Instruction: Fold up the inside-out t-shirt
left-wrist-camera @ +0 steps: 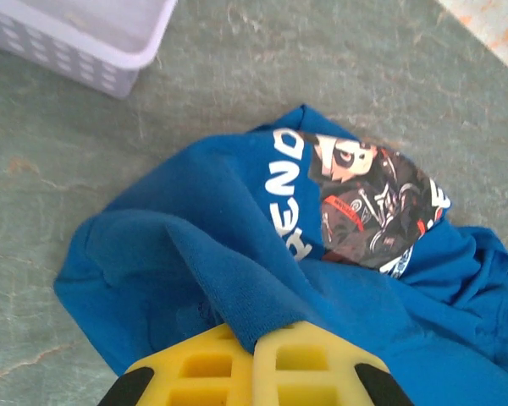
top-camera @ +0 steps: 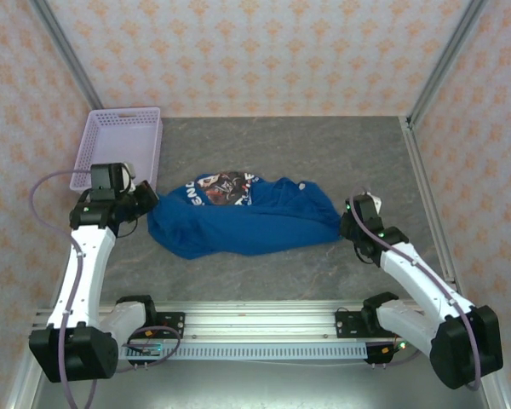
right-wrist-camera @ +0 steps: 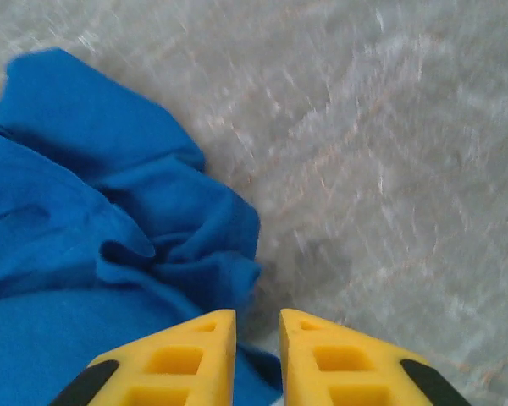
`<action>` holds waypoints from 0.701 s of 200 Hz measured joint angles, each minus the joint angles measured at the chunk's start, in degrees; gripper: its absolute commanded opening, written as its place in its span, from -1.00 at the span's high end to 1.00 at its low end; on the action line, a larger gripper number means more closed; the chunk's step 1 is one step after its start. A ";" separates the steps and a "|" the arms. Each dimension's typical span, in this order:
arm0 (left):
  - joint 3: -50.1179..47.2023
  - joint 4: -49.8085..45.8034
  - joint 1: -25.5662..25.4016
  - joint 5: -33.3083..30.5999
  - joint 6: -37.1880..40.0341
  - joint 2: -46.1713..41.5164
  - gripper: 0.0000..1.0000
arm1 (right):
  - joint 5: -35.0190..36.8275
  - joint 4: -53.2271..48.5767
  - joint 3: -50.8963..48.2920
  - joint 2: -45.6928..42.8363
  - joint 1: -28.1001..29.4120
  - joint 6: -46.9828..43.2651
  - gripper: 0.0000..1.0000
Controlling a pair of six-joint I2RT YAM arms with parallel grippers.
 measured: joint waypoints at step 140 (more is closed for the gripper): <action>-1.18 3.06 0.02 4.24 0.15 2.25 1.00 | -5.35 4.04 13.55 27.74 4.52 -7.19 0.10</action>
